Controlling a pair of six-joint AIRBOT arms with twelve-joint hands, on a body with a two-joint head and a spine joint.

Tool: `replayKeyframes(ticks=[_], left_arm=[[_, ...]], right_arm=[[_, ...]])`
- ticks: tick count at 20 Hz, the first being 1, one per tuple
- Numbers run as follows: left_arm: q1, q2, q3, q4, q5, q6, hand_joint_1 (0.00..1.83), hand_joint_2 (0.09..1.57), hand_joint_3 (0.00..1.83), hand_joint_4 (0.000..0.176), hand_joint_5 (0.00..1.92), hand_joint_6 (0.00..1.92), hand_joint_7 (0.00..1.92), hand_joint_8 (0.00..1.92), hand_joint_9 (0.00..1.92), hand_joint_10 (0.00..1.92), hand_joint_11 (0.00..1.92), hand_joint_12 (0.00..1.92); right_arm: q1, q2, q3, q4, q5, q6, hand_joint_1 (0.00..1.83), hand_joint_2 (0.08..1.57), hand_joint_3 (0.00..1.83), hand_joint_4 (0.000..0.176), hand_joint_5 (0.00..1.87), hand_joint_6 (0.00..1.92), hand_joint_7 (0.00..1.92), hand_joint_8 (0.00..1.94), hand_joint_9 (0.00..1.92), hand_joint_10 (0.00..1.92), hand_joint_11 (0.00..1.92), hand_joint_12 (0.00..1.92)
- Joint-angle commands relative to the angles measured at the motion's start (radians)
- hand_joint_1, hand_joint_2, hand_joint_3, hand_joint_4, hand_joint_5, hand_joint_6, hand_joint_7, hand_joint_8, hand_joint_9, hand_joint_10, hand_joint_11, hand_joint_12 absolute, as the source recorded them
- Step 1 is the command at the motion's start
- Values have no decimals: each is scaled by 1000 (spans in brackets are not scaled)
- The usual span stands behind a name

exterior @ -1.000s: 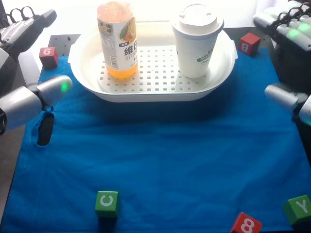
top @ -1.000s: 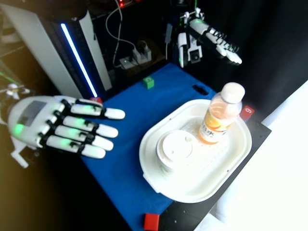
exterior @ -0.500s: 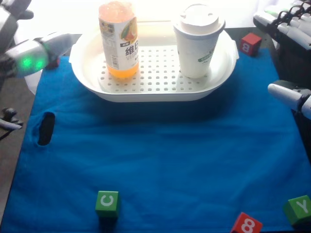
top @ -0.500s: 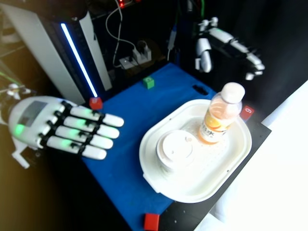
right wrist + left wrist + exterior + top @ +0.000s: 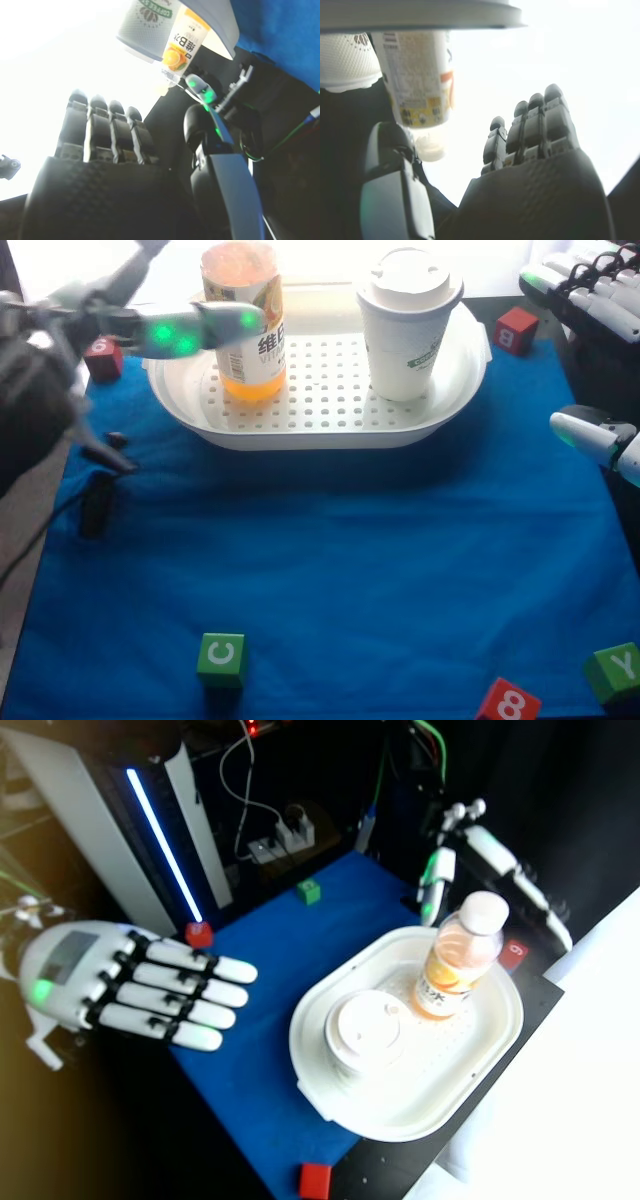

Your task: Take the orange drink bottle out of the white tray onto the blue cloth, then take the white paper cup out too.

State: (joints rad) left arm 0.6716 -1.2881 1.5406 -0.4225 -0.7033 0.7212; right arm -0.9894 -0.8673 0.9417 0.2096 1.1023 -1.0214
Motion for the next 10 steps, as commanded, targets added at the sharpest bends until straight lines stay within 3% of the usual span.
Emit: replayKeyframes(ticks=[1,3,4,5,6,7,8,10], left_arm=[[-12,-10,13,17,-80,-32,705,821,0,176,0,0,0,0,0,0,22,11],[-13,-36,37,44,-73,-81,706,746,9,176,0,0,0,0,0,0,7,112],[-14,-39,39,47,-72,-84,745,797,5,162,87,15,176,9,163,108,1,862],[-14,-42,39,52,-70,-85,790,883,11,95,228,64,378,85,199,566,0,1446],[-15,-43,39,57,-72,-85,936,983,36,0,625,290,798,369,539,1119,370,1752],[-15,-43,38,59,-77,-85,1168,1102,15,0,843,828,953,1015,795,1355,637,1843],[-15,-42,35,63,-83,-85,1229,1132,9,0,884,919,974,1223,968,1476,820,1886],[-15,-34,23,69,-105,-85,1227,1174,11,0,751,1162,976,1253,1031,1477,913,1855]], right_arm=[[8,-3,5,-3,125,6,595,1367,0,0,0,0,0,0,0,0,0,0],[8,-7,6,-4,125,6,568,1369,0,0,0,0,0,0,0,0,0,0],[8,-8,6,-4,125,6,584,1377,1,0,0,0,0,0,0,0,0,0],[8,-9,6,-4,125,7,585,1377,1,0,0,0,0,0,0,0,0,0],[7,-10,6,-4,125,10,575,1381,2,0,0,0,0,0,0,0,0,0],[6,-11,6,-4,125,11,574,1385,4,0,0,0,0,0,0,0,0,0],[5,-12,6,-3,125,11,561,1390,6,0,0,0,0,0,0,0,0,0],[4,-16,6,-3,125,12,559,1394,7,0,0,0,0,0,0,0,0,0]])
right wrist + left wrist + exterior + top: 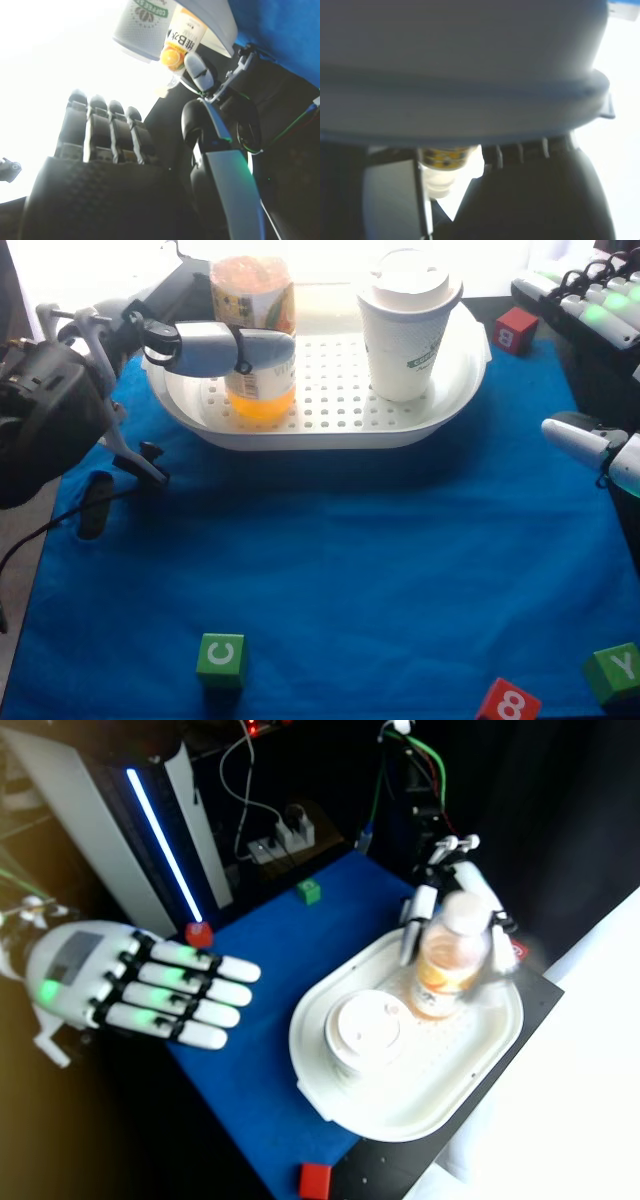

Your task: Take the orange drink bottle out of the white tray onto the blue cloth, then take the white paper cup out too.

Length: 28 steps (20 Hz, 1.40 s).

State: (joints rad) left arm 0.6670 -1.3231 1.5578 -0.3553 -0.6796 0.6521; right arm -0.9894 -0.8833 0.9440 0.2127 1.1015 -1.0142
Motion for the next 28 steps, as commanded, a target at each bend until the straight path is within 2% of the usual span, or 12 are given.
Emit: replayKeyframes(ticks=[1,3,5,12,14,15,16,17,19,20,25,28], left_arm=[[-11,10,-4,8,-145,-17,1200,1188,9,0,730,1249,946,1244,957,1447,889,1834],[-11,31,-29,19,-189,-20,1158,1204,3,34,794,1290,827,1284,719,1452,612,1857],[-11,61,-64,38,-260,-23,1172,1202,0,0,786,1214,854,1333,759,1438,683,1759],[51,216,-278,137,-587,-22,1134,1243,0,32,754,1308,732,1415,669,1254,634,1666],[137,250,-357,137,-695,-22,1148,1235,0,0,721,1286,793,1394,736,1295,689,1663],[169,266,-393,141,-728,-21,1029,1214,0,24,777,1275,711,1111,708,1275,658,1663],[197,279,-423,145,-751,-20,958,1222,0,101,758,1315,659,970,642,1195,609,1611],[229,292,-456,145,-763,-16,981,1254,1,2,711,1387,599,879,577,1089,552,1517],[280,302,-489,149,-742,-15,997,1263,1,0,699,1405,604,802,581,1049,571,1505],[286,296,-489,147,-716,-17,1224,1245,0,0,514,901,693,1285,597,1209,567,1656],[296,236,-447,149,-565,-51,846,1186,0,0,469,128,541,354,361,1056,238,1632],[319,236,-450,142,-539,-51,418,1212,0,79,117,5,40,11,3,94,1,583]], right_arm=[[3,-2,4,-6,126,5,558,1397,7,0,0,0,0,0,0,0,0,0],[2,-4,4,-5,126,6,566,1393,4,0,0,0,0,0,0,0,0,0],[1,-6,4,-4,126,6,530,1391,2,0,0,0,0,0,0,0,7,4],[-1,-15,4,4,126,7,586,1377,0,0,0,0,0,0,0,0,10,24],[-1,-16,4,10,126,7,545,1378,3,0,0,0,0,0,0,0,0,113],[-1,-16,4,13,126,7,501,1388,7,0,0,0,0,0,0,0,0,111],[-1,-16,4,14,126,7,497,1391,2,0,0,0,0,0,0,0,0,33],[-1,-17,4,15,127,7,541,1380,5,0,0,0,0,0,0,0,0,175],[-1,-19,6,20,128,7,588,1377,0,0,0,0,0,0,0,0,0,481],[-1,-20,6,23,130,7,570,1379,1,0,0,0,0,0,0,0,0,505],[-1,-20,7,27,136,7,593,1375,1,0,0,0,0,0,0,0,0,18],[-1,-19,6,27,138,8,515,1376,2,0,0,0,0,0,0,0,4,2]])
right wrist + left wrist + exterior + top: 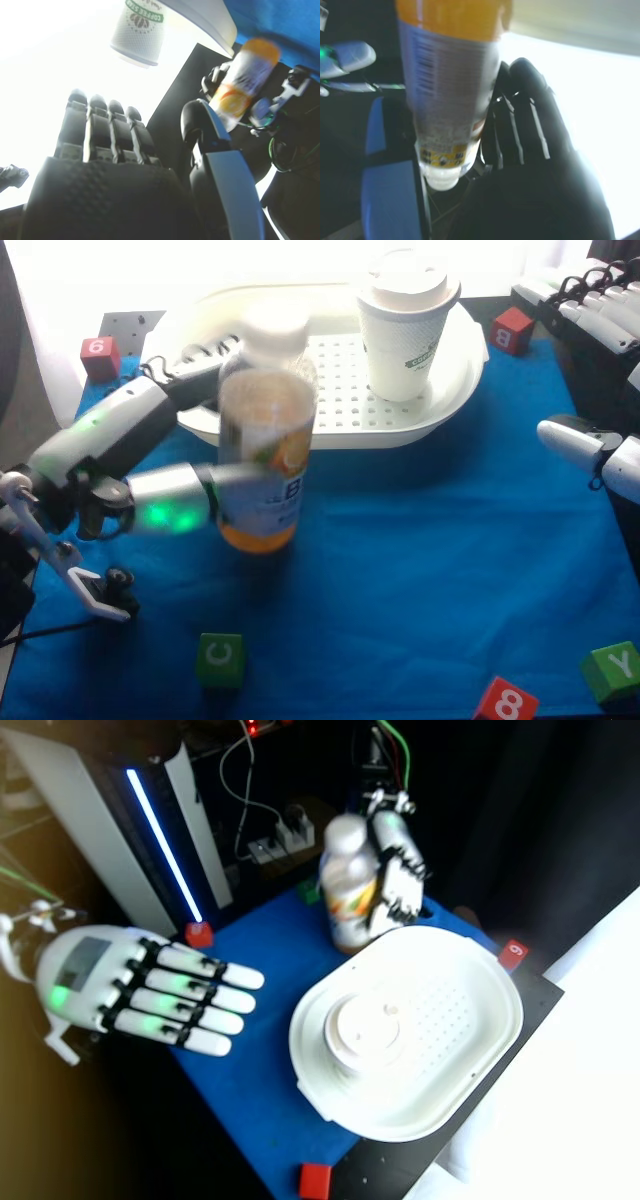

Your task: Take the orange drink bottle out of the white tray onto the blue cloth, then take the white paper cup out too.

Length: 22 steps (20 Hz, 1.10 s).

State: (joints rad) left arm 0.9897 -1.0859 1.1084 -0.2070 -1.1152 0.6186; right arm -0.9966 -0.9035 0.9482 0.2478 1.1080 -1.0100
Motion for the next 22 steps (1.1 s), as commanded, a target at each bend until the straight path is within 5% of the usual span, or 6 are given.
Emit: replayKeyframes(ticks=[1,4,7,15,18,22], left_arm=[[4,5,-6,-8,-107,-17,396,1173,0,101,47,28,7,1,0,18,0,121],[37,52,-45,-26,-128,42,560,1019,0,173,0,0,0,0,0,0,0,0],[86,112,-88,-42,-201,66,679,968,0,174,0,0,0,0,0,0,0,0],[272,234,-194,-194,-447,174,666,1065,22,72,68,22,0,0,0,0,61,32],[281,248,-197,-217,-465,185,833,1065,14,41,119,30,0,0,0,0,0,0],[288,249,-196,-239,-501,187,735,1040,0,71,44,0,0,0,0,0,0,0]], right_arm=[[6,3,2,-8,131,5,504,1375,1,0,0,0,0,0,0,0,0,0],[6,4,2,-8,134,20,477,1375,1,0,0,0,0,0,0,0,1,0],[7,4,2,-9,142,33,511,1345,0,0,0,0,0,0,0,0,0,0],[101,-30,71,-49,128,49,374,1341,0,0,0,0,0,0,0,0,0,358],[249,-114,167,-104,-10,49,419,1308,0,3,0,0,0,0,0,0,0,9],[364,-225,279,-116,-150,26,370,1264,0,99,0,0,0,0,0,0,0,0]])
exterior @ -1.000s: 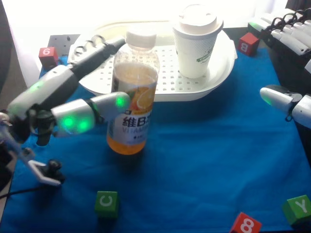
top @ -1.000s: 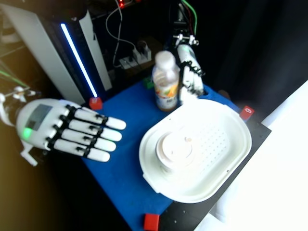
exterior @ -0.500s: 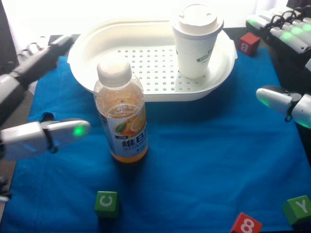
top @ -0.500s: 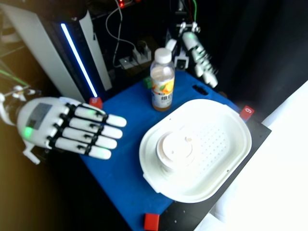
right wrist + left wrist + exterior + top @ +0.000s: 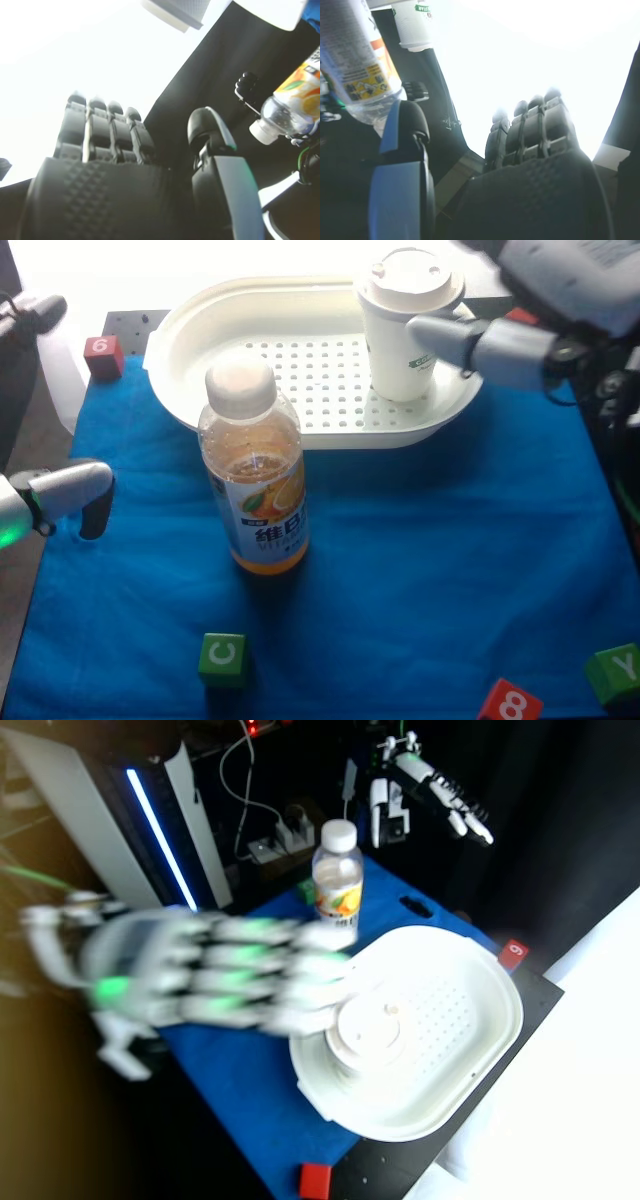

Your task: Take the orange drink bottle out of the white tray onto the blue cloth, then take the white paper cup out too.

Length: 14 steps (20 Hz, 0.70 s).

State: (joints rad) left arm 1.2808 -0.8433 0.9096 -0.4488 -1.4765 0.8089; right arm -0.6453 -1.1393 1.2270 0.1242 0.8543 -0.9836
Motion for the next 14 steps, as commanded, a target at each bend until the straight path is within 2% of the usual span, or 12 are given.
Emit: replayKeyframes(ticks=[1,2,4,5,6,7,9,10,11,12,13,14], left_arm=[[-3,6,4,-2,-143,-3,735,1041,1,78,31,0,0,0,0,0,0,0],[-3,6,5,-9,-151,-3,729,1055,6,62,17,0,0,0,0,0,0,0],[-2,6,6,-13,-165,-3,657,1058,6,69,1,0,0,0,0,0,0,0],[-1,6,7,-15,-170,-3,647,1059,6,65,2,1,0,0,0,0,0,0],[-1,6,7,-16,-170,-3,628,1065,8,37,5,2,0,0,0,0,0,0],[-1,6,8,-17,-170,-3,612,1071,10,43,6,2,0,0,0,0,0,0],[-1,6,9,-17,-170,-3,612,1091,16,37,0,0,0,0,0,0,0,0],[-1,6,9,-17,-171,-3,613,1091,15,45,0,0,0,0,0,0,0,0],[-1,6,8,-18,-176,-3,699,1091,10,74,5,2,0,0,0,0,0,0],[0,6,8,-18,-176,-4,699,1091,10,74,5,2,0,0,0,0,0,0],[2,6,7,-21,-179,-4,707,1095,10,72,7,3,0,0,0,0,0,0],[3,6,6,-21,-180,-4,707,1099,11,66,20,8,0,0,0,0,0,0]], right_arm=[[31,-15,23,8,78,-13,404,1252,0,77,0,0,0,0,0,0,0,0],[48,-39,44,8,47,-28,416,1229,0,60,0,0,0,0,0,0,0,0],[80,-82,83,10,-15,-57,468,1194,0,45,0,0,0,0,0,0,0,0],[92,-106,112,10,-41,-57,493,1174,0,58,0,0,0,0,0,0,0,0],[100,-123,132,10,-61,-57,544,1164,0,67,0,0,0,0,0,0,0,0],[106,-142,155,11,-82,-57,625,1143,0,56,0,0,0,0,0,0,0,0],[113,-174,199,25,-122,-57,652,1130,0,50,0,0,0,0,0,0,0,0],[113,-184,213,35,-136,-57,658,1120,0,47,0,0,0,0,0,0,0,0],[113,-192,229,45,-156,-57,669,1095,0,29,0,0,0,0,0,0,0,0],[113,-192,232,46,-160,-57,669,1095,0,29,0,0,0,0,0,0,0,0],[113,-192,240,53,-172,-57,692,1095,0,18,0,0,0,0,0,0,0,0],[112,-192,240,55,-173,-56,742,1117,0,0,14,5,0,0,0,0,22,10]])
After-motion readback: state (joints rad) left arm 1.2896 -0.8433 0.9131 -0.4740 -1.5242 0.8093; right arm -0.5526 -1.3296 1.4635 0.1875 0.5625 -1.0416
